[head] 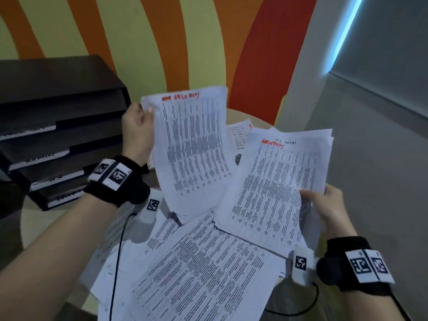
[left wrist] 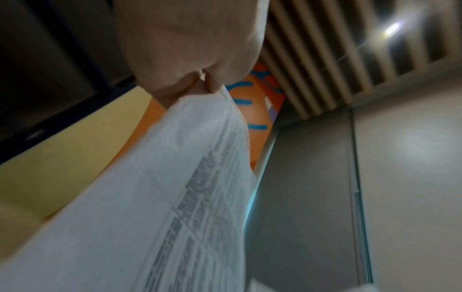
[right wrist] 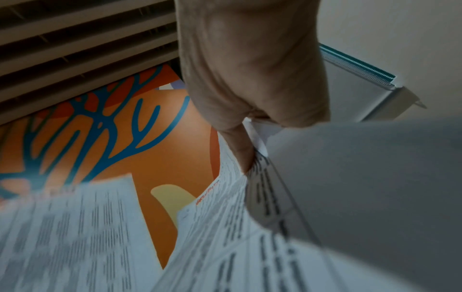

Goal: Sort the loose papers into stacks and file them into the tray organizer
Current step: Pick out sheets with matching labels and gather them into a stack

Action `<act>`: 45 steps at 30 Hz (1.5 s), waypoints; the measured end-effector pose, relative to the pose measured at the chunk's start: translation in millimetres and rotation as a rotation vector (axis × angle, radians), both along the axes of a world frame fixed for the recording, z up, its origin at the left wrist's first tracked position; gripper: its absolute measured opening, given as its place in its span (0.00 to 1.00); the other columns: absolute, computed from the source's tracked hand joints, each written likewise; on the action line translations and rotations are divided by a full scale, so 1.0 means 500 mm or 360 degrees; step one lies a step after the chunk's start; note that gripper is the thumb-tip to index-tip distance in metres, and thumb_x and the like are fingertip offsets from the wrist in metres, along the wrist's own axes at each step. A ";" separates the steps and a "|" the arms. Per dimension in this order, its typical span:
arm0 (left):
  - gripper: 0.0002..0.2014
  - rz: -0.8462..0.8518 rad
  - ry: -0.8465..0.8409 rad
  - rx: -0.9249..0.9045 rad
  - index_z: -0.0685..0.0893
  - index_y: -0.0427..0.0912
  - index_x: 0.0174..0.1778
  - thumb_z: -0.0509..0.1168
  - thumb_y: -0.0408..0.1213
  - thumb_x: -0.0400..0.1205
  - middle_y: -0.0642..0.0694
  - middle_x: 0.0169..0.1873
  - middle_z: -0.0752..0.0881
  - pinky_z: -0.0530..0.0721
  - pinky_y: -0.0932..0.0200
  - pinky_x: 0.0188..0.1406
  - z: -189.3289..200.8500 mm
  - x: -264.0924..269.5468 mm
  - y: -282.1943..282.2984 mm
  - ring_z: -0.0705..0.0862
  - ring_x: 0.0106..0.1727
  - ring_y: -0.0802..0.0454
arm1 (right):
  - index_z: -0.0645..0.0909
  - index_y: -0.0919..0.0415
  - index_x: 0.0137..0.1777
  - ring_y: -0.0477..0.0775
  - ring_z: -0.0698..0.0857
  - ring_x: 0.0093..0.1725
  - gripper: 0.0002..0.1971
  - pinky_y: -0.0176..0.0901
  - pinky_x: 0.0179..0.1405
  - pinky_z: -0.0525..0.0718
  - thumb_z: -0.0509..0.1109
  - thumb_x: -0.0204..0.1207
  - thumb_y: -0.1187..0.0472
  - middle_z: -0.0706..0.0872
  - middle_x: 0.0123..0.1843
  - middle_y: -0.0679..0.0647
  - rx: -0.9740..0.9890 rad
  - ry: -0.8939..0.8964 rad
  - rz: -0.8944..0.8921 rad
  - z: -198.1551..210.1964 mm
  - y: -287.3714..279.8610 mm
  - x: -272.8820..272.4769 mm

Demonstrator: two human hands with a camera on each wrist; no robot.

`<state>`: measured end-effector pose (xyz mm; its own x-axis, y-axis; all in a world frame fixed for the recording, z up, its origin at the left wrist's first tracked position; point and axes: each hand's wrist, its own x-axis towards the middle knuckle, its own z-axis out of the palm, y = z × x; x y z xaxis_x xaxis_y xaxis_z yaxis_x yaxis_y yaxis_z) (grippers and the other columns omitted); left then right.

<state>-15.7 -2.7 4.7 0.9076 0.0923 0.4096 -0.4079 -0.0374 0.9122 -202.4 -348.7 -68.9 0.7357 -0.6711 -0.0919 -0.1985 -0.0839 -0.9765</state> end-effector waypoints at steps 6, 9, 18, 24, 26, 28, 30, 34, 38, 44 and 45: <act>0.06 -0.0419 -0.0434 0.0007 0.80 0.42 0.50 0.59 0.36 0.89 0.48 0.44 0.91 0.88 0.43 0.47 0.186 -0.072 -0.018 0.89 0.46 0.44 | 0.81 0.75 0.54 0.59 0.80 0.39 0.06 0.45 0.35 0.74 0.66 0.79 0.74 0.83 0.42 0.62 -0.0138 0.0089 -0.0005 -0.010 0.020 0.006; 0.07 -0.0471 -0.0360 -0.0021 0.81 0.41 0.48 0.59 0.35 0.89 0.48 0.41 0.91 0.89 0.49 0.43 0.200 -0.066 -0.046 0.90 0.42 0.48 | 0.82 0.72 0.53 0.60 0.83 0.38 0.06 0.47 0.37 0.78 0.67 0.77 0.74 0.86 0.41 0.62 -0.0113 0.0033 0.0029 0.013 0.037 0.015; 0.13 -0.0085 0.0201 0.0364 0.78 0.36 0.62 0.55 0.39 0.89 0.44 0.54 0.84 0.82 0.53 0.53 0.046 0.006 -0.125 0.83 0.56 0.45 | 0.86 0.71 0.51 0.67 0.90 0.47 0.09 0.62 0.50 0.89 0.65 0.81 0.67 0.92 0.45 0.64 0.0158 -0.0338 0.0411 0.119 0.171 0.031; 0.20 -0.0094 0.0599 0.0227 0.74 0.40 0.71 0.52 0.45 0.87 0.41 0.67 0.81 0.80 0.42 0.66 -0.012 0.031 -0.102 0.81 0.65 0.41 | 0.86 0.60 0.50 0.55 0.91 0.48 0.16 0.48 0.48 0.89 0.59 0.87 0.54 0.93 0.45 0.53 0.0078 -0.0504 0.0443 0.122 0.227 0.051; 0.19 -0.0059 0.0608 0.0161 0.75 0.40 0.70 0.52 0.45 0.87 0.42 0.65 0.82 0.81 0.42 0.65 -0.016 0.035 -0.093 0.81 0.64 0.42 | 0.84 0.52 0.60 0.42 0.88 0.55 0.16 0.34 0.54 0.84 0.56 0.87 0.48 0.91 0.54 0.44 0.0012 -0.0549 0.0601 0.120 0.240 0.057; 0.18 -0.0010 0.0527 0.0114 0.72 0.38 0.70 0.51 0.43 0.88 0.47 0.56 0.81 0.80 0.52 0.55 0.007 0.013 -0.090 0.80 0.57 0.48 | 0.78 0.50 0.66 0.40 0.87 0.56 0.12 0.31 0.53 0.84 0.63 0.85 0.53 0.88 0.58 0.43 -0.0216 -0.0476 0.0771 0.122 0.253 0.067; 0.16 -0.0003 0.0347 0.0115 0.69 0.38 0.70 0.51 0.41 0.90 0.54 0.47 0.76 0.75 0.59 0.42 0.039 -0.009 -0.087 0.76 0.48 0.53 | 0.79 0.51 0.61 0.49 0.88 0.52 0.11 0.41 0.47 0.86 0.66 0.83 0.65 0.88 0.52 0.48 -0.0443 -0.0427 0.0755 0.137 0.264 0.083; 0.34 -0.0185 0.0041 0.0002 0.47 0.40 0.85 0.54 0.50 0.89 0.48 0.83 0.60 0.63 0.63 0.71 0.118 -0.051 -0.063 0.62 0.80 0.55 | 0.83 0.49 0.50 0.45 0.87 0.44 0.13 0.41 0.44 0.87 0.62 0.84 0.69 0.88 0.45 0.46 -0.0538 -0.0739 0.0608 0.207 0.271 0.103; 0.26 -0.0322 -0.0186 -0.0068 0.68 0.45 0.76 0.62 0.52 0.85 0.49 0.77 0.72 0.68 0.46 0.80 0.130 -0.038 -0.019 0.70 0.79 0.54 | 0.84 0.53 0.57 0.47 0.90 0.52 0.10 0.38 0.49 0.87 0.74 0.77 0.65 0.91 0.50 0.49 -0.0290 -0.0891 0.0653 0.227 0.266 0.113; 0.17 -0.0500 0.0003 0.0050 0.78 0.50 0.60 0.71 0.50 0.78 0.42 0.64 0.82 0.81 0.41 0.68 0.060 -0.025 0.008 0.81 0.67 0.46 | 0.84 0.54 0.50 0.45 0.91 0.43 0.12 0.39 0.41 0.89 0.75 0.73 0.72 0.92 0.41 0.44 -0.0252 -0.0706 0.0712 0.213 0.278 0.122; 0.12 -0.0493 -0.0007 0.0032 0.79 0.47 0.59 0.69 0.43 0.82 0.41 0.62 0.83 0.82 0.43 0.67 0.058 -0.024 0.007 0.83 0.65 0.46 | 0.85 0.53 0.47 0.44 0.91 0.41 0.11 0.40 0.41 0.88 0.75 0.74 0.72 0.92 0.39 0.43 -0.0278 -0.0631 0.0717 0.210 0.278 0.126</act>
<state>-27.7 0.6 33.5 0.8895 -0.1965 0.4126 -0.4068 0.0710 0.9108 -139.3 -209.7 36.3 0.9055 -0.2673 0.3295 0.2685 -0.2401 -0.9329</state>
